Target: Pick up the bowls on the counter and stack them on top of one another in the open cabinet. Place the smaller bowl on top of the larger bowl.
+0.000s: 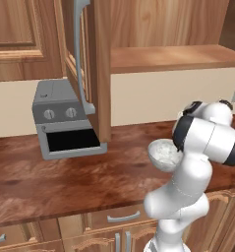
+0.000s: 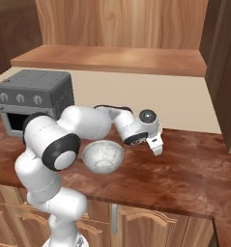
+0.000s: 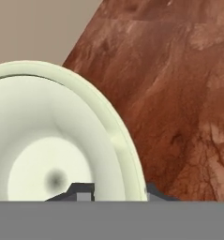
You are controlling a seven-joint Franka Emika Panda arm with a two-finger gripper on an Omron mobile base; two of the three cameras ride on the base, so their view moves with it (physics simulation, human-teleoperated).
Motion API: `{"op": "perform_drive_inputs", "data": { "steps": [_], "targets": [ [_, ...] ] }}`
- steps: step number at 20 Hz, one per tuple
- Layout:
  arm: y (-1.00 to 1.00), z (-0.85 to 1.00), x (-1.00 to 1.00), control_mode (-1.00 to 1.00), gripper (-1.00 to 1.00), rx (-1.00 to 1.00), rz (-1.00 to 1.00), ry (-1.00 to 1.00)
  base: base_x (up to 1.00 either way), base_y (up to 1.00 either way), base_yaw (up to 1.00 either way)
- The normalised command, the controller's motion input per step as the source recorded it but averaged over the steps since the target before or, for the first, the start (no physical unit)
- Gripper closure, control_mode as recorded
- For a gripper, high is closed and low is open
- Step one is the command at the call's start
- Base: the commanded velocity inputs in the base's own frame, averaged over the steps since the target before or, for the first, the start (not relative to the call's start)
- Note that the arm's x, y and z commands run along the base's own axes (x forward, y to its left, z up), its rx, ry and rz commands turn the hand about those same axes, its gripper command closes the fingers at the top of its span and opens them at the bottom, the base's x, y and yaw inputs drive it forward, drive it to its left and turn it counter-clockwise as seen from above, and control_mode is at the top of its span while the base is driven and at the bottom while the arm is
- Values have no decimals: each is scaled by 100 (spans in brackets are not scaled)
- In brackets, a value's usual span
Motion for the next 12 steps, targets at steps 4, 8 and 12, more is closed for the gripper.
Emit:
{"op": "perform_drive_inputs", "data": {
  "steps": [4,8,12],
  "targets": [
    [0,72,-27,-100,100,7,6,1,0,0,0],
    [3,59,-49,-100,100,3,8,0,0,0,0],
    [14,46,-63,-100,100,0,9,0,0,0,0]
  ]
}}
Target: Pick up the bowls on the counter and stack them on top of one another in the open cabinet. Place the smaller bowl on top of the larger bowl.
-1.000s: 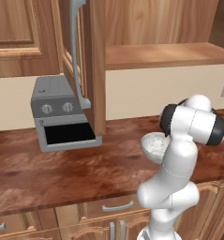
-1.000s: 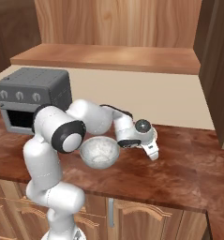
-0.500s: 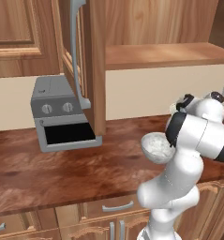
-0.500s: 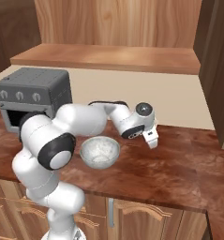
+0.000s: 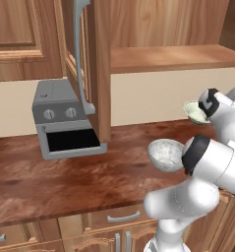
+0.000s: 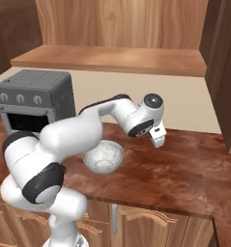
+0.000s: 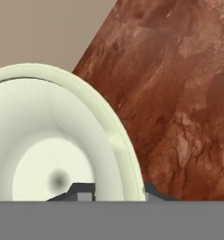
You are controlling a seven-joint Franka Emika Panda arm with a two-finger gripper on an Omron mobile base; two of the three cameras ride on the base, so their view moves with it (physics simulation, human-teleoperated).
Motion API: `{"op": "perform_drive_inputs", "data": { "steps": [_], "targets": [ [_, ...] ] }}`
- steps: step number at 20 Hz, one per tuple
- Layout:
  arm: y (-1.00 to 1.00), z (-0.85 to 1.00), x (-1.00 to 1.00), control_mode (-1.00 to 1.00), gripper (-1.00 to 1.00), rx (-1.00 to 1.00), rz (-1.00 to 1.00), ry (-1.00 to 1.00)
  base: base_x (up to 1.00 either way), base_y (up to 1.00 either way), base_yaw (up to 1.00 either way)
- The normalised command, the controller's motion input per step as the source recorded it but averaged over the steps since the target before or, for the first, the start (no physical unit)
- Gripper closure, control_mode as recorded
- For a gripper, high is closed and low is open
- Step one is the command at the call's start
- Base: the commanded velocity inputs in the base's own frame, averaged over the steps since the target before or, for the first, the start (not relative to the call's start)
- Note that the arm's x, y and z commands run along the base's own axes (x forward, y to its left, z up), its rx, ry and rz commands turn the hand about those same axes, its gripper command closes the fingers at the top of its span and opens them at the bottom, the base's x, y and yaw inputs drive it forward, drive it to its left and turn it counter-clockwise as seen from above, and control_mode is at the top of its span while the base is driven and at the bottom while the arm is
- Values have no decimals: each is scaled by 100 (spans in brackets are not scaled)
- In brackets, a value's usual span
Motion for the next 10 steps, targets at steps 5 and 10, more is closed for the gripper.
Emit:
{"op": "perform_drive_inputs", "data": {
  "steps": [5,10],
  "targets": [
    [23,34,-71,-100,100,0,11,-1,0,0,0],
    [36,23,-70,-100,100,0,12,-1,0,0,0]
  ]
}}
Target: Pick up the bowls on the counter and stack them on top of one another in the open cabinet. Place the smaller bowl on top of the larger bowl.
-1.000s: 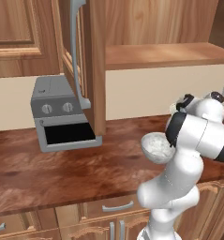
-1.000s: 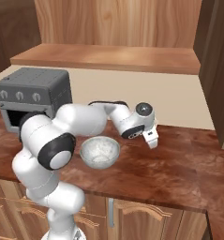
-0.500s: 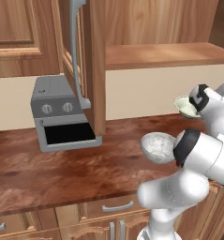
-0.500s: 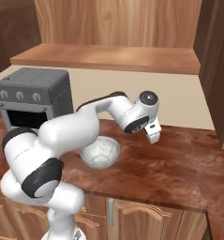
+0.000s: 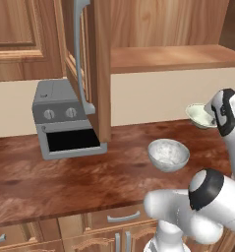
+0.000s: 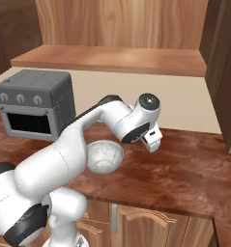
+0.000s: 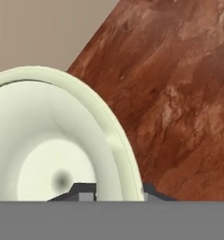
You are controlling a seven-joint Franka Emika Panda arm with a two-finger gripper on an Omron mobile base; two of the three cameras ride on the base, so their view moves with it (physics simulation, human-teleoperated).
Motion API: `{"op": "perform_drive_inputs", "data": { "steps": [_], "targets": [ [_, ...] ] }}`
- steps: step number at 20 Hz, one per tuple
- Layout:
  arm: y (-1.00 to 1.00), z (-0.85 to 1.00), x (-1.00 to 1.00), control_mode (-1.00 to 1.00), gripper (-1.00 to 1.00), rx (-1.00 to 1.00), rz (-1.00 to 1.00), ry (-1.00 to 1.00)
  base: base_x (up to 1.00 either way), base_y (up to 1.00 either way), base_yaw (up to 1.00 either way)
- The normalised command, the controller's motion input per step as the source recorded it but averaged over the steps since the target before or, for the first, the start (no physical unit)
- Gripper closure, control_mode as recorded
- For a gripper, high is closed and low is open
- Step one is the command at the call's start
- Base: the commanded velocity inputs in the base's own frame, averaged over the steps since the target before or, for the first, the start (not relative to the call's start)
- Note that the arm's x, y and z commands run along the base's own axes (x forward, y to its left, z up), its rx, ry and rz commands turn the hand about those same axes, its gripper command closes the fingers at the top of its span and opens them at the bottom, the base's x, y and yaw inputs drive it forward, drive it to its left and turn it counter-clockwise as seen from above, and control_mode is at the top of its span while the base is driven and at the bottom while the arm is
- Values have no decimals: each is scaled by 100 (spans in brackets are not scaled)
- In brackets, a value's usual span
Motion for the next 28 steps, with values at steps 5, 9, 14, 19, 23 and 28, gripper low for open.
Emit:
{"op": "perform_drive_inputs", "data": {
  "steps": [5,9,14,19,23,28],
  "targets": [
    [53,15,-58,-100,100,-2,11,0,0,0,0],
    [64,10,-51,-100,100,-4,9,0,0,0,0],
    [66,5,-47,-100,100,-4,8,0,0,0,0],
    [31,4,-33,-100,100,-1,4,-8,0,0,0],
    [0,2,0,-100,100,0,0,-3,0,0,0],
    [4,-15,1,-100,100,-1,0,5,0,0,0]
  ]
}}
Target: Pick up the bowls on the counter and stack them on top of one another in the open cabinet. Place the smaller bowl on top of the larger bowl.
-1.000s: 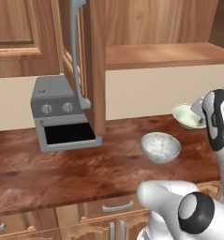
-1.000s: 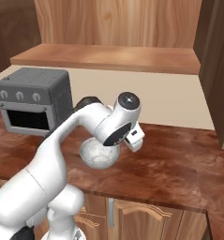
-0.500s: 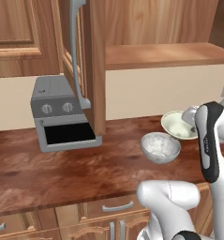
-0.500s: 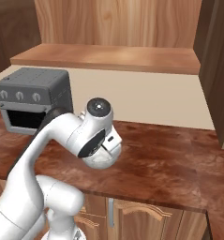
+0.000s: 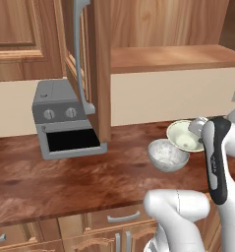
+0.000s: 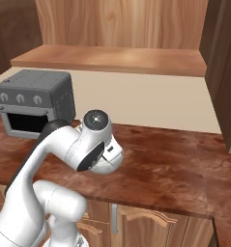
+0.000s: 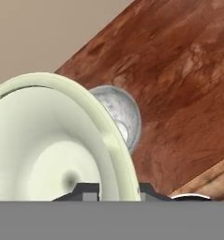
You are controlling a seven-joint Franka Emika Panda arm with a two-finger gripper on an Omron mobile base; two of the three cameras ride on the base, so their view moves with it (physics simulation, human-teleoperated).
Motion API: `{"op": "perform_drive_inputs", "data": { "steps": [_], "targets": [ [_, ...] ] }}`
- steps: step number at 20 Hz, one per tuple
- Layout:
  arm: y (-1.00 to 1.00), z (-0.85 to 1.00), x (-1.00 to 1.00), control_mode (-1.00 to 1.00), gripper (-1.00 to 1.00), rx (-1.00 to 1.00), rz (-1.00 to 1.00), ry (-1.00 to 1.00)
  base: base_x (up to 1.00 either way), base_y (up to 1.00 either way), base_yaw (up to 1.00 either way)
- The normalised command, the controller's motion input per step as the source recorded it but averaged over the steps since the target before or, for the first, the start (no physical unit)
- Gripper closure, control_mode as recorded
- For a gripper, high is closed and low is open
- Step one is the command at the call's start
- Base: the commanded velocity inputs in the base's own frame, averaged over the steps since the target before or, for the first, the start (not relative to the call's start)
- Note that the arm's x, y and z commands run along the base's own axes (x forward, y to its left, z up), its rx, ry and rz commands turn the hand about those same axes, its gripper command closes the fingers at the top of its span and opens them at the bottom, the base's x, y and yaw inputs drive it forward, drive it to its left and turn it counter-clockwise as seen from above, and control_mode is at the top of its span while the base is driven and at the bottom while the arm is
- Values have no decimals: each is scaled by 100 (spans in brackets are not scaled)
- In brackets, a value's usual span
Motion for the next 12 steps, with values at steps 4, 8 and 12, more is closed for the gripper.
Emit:
{"op": "perform_drive_inputs", "data": {
  "steps": [4,8,12],
  "targets": [
    [5,-21,3,-100,100,-3,0,8,0,0,0],
    [6,-15,4,-100,100,0,0,7,0,0,0],
    [2,-12,4,-100,100,0,0,5,0,0,0]
  ]
}}
